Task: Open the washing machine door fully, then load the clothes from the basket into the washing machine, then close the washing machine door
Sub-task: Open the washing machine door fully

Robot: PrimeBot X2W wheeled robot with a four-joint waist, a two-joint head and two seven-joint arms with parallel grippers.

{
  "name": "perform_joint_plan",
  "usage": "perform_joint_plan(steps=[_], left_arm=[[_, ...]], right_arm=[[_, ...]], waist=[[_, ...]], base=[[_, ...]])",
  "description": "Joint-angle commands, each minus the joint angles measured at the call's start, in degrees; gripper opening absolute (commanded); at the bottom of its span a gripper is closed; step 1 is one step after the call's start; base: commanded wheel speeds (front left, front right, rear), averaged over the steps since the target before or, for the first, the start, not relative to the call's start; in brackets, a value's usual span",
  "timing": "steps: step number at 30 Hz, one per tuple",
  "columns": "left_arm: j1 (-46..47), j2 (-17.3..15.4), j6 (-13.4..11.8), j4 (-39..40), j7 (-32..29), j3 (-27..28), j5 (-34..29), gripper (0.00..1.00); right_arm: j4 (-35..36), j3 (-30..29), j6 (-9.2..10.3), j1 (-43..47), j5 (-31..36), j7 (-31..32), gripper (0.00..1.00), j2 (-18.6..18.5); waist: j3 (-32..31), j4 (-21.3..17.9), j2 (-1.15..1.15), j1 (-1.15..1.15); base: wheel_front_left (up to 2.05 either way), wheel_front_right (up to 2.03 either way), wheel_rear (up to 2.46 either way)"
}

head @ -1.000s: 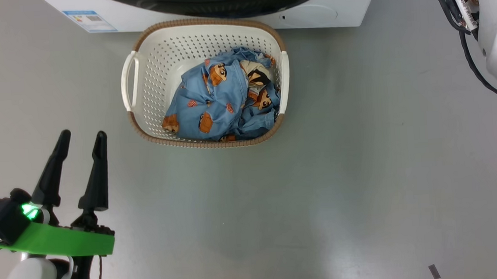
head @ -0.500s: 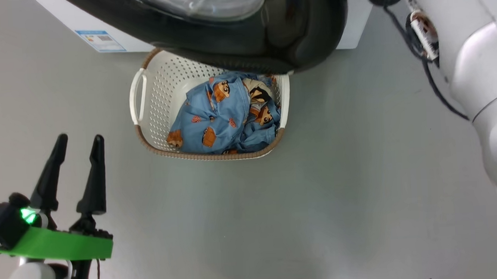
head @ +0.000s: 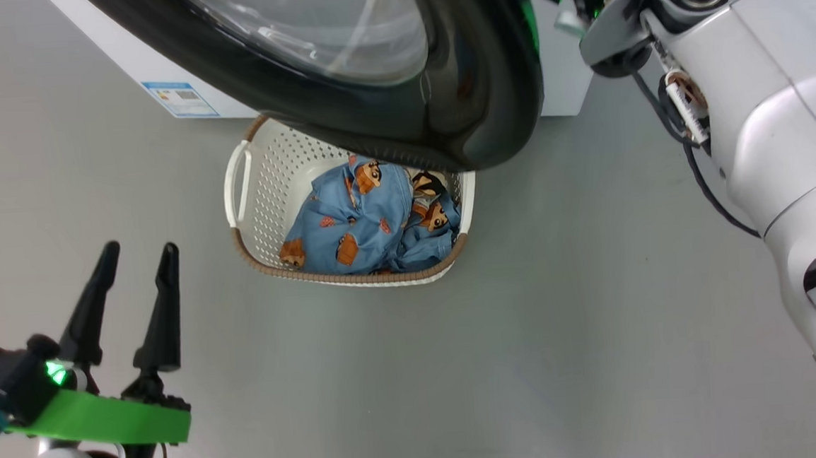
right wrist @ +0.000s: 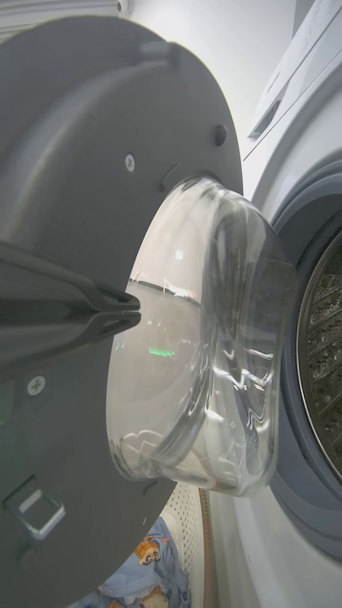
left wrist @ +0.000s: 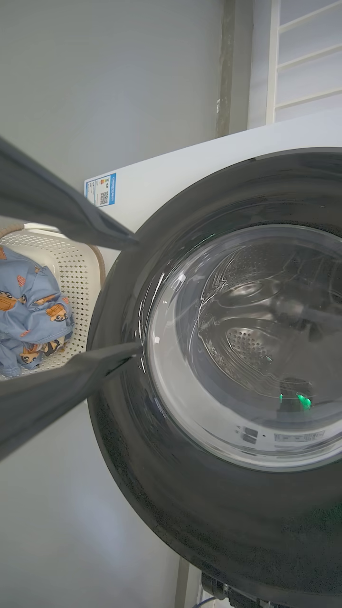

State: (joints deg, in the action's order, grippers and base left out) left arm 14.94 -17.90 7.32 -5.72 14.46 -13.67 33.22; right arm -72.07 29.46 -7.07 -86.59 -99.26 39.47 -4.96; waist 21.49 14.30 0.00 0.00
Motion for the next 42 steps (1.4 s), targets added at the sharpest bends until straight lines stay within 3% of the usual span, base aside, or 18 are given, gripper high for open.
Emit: perform_joint_plan(steps=[1,7,22,30,42], left_arm=[[-0.5,-1.7,0.2,1.0,0.5,2.2,-1.1,1.00],[-1.3,-1.7,0.2,1.0,0.5,2.0,-1.7,1.00],[-2.4,-1.5,0.2,0.5,0.5,1.1,-2.6,1.00],[-2.8,-1.1,0.2,0.3,0.5,1.0,-3.1,1.00],[-2.9,-0.7,0.2,-0.6,0.5,1.5,-3.4,1.00]], right_arm=[[1.5,0.8,-0.42,1.8,-0.4,1.3,0.00,2.1],[3.5,1.2,-0.42,4.6,-1.6,4.4,0.00,2.1],[17.7,5.6,-0.42,15.3,-5.1,8.3,0.00,2.1],[24.9,9.1,-0.42,20.8,-7.3,7.7,0.00,1.9],[34.2,19.1,-0.42,26.0,-13.7,4.6,0.00,1.9]], waist=[[-0.7,0.1,0.00,0.00],[-2.0,0.1,0.00,0.00],[-5.1,-0.4,0.00,0.00],[-6.4,0.3,0.00,0.00],[-7.4,1.2,0.00,0.00]], base=[[0.00,0.00,0.00],[0.00,0.00,0.00],[0.00,0.00,0.00],[0.00,0.00,0.00],[0.00,0.00,0.00]])
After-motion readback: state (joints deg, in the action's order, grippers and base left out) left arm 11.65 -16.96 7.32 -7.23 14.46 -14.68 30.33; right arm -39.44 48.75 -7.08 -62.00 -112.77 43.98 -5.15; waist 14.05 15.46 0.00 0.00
